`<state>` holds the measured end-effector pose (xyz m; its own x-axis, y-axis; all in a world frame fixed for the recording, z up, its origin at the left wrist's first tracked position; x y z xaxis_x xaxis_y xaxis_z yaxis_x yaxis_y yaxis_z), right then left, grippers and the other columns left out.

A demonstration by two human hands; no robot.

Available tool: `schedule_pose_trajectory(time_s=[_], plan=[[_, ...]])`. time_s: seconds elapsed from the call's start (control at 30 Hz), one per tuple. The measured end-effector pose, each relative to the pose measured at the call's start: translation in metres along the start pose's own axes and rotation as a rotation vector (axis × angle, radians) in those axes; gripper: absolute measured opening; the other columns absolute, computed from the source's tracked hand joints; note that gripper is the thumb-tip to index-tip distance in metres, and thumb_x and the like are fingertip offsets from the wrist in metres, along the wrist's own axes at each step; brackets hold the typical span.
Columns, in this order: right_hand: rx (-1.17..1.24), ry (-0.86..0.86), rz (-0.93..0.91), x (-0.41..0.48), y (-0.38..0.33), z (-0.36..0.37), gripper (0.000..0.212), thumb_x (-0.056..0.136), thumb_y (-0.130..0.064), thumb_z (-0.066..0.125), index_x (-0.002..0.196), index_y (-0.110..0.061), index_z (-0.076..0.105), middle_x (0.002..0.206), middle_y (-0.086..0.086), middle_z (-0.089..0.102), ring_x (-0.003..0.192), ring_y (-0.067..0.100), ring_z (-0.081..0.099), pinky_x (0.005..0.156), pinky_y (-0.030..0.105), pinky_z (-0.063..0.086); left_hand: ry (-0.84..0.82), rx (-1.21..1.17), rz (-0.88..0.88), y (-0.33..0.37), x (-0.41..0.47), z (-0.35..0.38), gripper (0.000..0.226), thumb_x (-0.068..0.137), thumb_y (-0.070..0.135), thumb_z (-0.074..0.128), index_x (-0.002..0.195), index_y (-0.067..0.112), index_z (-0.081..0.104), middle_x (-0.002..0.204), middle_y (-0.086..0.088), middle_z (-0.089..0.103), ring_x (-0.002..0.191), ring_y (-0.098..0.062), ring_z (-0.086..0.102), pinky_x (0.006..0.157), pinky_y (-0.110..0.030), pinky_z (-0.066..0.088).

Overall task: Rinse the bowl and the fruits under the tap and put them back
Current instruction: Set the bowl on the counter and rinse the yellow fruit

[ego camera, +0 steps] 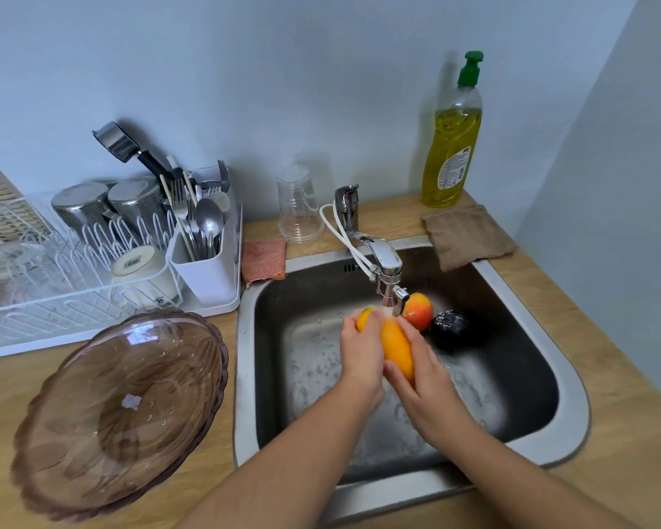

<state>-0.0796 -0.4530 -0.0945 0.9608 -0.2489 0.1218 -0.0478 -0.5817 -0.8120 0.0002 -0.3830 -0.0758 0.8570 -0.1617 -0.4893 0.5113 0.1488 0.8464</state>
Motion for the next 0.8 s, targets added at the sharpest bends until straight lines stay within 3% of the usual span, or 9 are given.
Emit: schedule_pose_trajectory(time_s=[0.07, 0.13, 0.2, 0.37, 0.43, 0.53, 0.6, 0.73, 0.8], plan=[[0.220, 0.067, 0.159, 0.000, 0.004, -0.002, 0.039, 0.096, -0.048, 0.037, 0.135, -0.043, 0.033, 0.117, -0.005, 0.055, 0.088, 0.013, 0.059, 0.065, 0.025, 0.047, -0.002, 0.018, 0.012, -0.005, 0.001, 0.005, 0.017, 0.092, 0.033, 0.055, 0.107, 0.024, 0.057, 0.105, -0.008, 0.058, 0.090, -0.021, 0.057, 0.074, -0.039, 0.051], [0.644, 0.103, 0.551, 0.005, 0.010, -0.004, 0.041, 0.097, -0.052, 0.032, 0.121, -0.021, 0.047, 0.080, 0.012, 0.059, 0.051, 0.018, 0.053, 0.041, 0.024, 0.038, -0.053, -0.034, -0.053, -0.008, -0.001, 0.006, 0.013, 0.092, 0.035, 0.054, 0.101, 0.025, 0.056, 0.098, -0.007, 0.056, 0.085, -0.022, 0.055, 0.067, -0.036, 0.049], [0.890, 0.073, 0.785, 0.009, 0.012, -0.009, 0.043, 0.097, -0.051, 0.034, 0.105, -0.012, 0.049, 0.066, 0.015, 0.054, 0.040, 0.017, 0.044, 0.037, 0.020, 0.031, -0.106, -0.096, -0.156, -0.008, 0.000, 0.005, 0.014, 0.094, 0.036, 0.051, 0.097, 0.022, 0.055, 0.092, -0.008, 0.056, 0.079, -0.022, 0.055, 0.058, -0.030, 0.044], [-0.100, 0.080, 0.104, 0.008, 0.016, -0.021, 0.045, 0.094, -0.045, 0.046, 0.136, -0.029, 0.045, 0.107, -0.010, 0.052, 0.094, 0.011, 0.054, 0.081, 0.029, 0.047, -0.031, -0.093, -0.226, -0.001, 0.010, 0.006, 0.018, 0.096, 0.030, 0.049, 0.103, 0.015, 0.055, 0.095, -0.012, 0.059, 0.084, -0.025, 0.058, 0.075, -0.041, 0.053], [-0.033, 0.080, 0.094, 0.007, 0.017, -0.015, 0.043, 0.096, -0.042, 0.043, 0.138, -0.030, 0.043, 0.110, -0.010, 0.053, 0.097, 0.010, 0.055, 0.081, 0.029, 0.048, 0.009, -0.089, -0.208, 0.000, 0.007, 0.010, 0.022, 0.094, 0.031, 0.055, 0.110, 0.016, 0.054, 0.097, -0.012, 0.060, 0.084, -0.027, 0.059, 0.074, -0.041, 0.053], [0.620, 0.094, 0.609, 0.013, 0.014, -0.011, 0.036, 0.099, -0.043, 0.036, 0.110, -0.016, 0.056, 0.068, 0.009, 0.057, 0.048, 0.019, 0.051, 0.042, 0.024, 0.038, -0.014, -0.059, -0.099, -0.005, 0.002, 0.010, 0.011, 0.092, 0.028, 0.057, 0.099, 0.019, 0.056, 0.092, -0.008, 0.057, 0.078, -0.021, 0.056, 0.064, -0.033, 0.049], [0.863, 0.025, 0.854, 0.015, 0.013, -0.014, 0.033, 0.099, -0.043, 0.036, 0.098, -0.013, 0.050, 0.061, 0.015, 0.051, 0.037, 0.019, 0.043, 0.034, 0.019, 0.031, -0.067, -0.041, -0.070, -0.007, 0.000, 0.006, 0.007, 0.094, 0.028, 0.054, 0.096, 0.021, 0.055, 0.092, -0.006, 0.056, 0.077, -0.019, 0.055, 0.064, -0.031, 0.047], [0.546, 0.088, 0.631, 0.017, 0.012, -0.009, 0.037, 0.100, -0.039, 0.030, 0.092, -0.011, 0.053, 0.058, 0.013, 0.053, 0.041, 0.020, 0.050, 0.039, 0.026, 0.038, -0.068, 0.133, -0.059, -0.017, 0.002, 0.001, 0.045, 0.096, 0.051, 0.042, 0.129, 0.020, 0.044, 0.122, -0.009, 0.055, 0.105, -0.024, 0.057, 0.086, -0.040, 0.051], [0.326, 0.135, 0.475, 0.015, 0.011, -0.008, 0.035, 0.101, -0.037, 0.029, 0.093, -0.018, 0.057, 0.075, 0.008, 0.061, 0.062, 0.020, 0.061, 0.055, 0.035, 0.051, -0.091, 0.112, -0.054, -0.023, -0.004, 0.001, 0.053, 0.096, 0.053, 0.037, 0.138, 0.021, 0.038, 0.132, -0.009, 0.053, 0.115, -0.024, 0.055, 0.098, -0.044, 0.048]])
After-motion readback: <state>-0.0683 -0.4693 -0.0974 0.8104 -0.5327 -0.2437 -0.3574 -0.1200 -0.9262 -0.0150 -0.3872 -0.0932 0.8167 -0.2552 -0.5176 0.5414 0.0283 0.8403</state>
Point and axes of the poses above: each hand's wrist, its own x-axis towards the middle knuckle, its own z-axis out of the palm, y = z × x, the point moved 1 cm from there along x, towards the middle knuckle
